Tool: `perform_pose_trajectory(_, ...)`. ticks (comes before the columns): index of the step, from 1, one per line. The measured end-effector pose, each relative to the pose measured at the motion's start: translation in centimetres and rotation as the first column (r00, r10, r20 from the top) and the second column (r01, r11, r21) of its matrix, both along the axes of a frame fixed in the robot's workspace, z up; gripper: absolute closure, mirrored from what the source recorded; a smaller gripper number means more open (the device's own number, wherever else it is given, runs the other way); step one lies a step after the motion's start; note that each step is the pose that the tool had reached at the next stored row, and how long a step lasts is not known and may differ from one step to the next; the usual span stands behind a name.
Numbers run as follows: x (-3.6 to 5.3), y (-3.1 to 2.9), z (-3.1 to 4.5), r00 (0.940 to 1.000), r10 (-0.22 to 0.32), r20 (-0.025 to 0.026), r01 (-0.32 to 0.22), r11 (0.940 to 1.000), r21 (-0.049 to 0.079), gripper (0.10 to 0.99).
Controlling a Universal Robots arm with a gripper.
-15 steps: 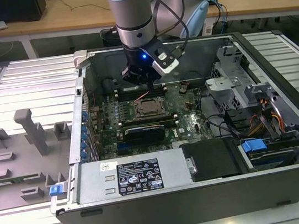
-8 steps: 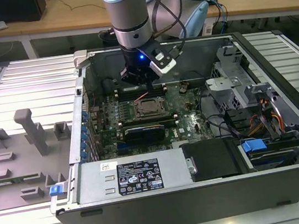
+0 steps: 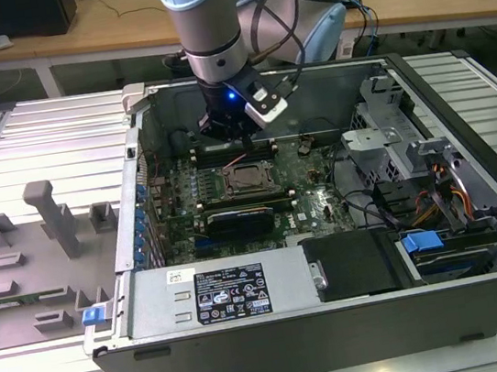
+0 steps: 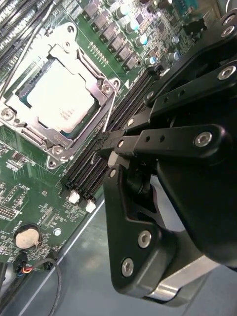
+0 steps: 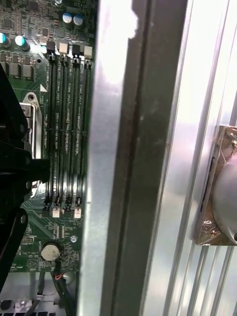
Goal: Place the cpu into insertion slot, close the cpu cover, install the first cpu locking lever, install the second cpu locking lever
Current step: 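Install the first cpu locking lever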
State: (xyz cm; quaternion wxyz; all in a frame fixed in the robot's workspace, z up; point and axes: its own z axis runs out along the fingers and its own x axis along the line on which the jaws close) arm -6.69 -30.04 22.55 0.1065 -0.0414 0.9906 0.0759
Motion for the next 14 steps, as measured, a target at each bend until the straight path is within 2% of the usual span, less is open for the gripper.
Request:
perform_pose_trajectory(9,0.0,0.26,-0.79,0.9973,-0.073,0.0,0.073,0.9973,0.0,0.98)
perform_pose_trajectory(14,0.0,0.49,-1.12,0.994,-0.11,0.0001,0.11,0.994,0.0,0.98)
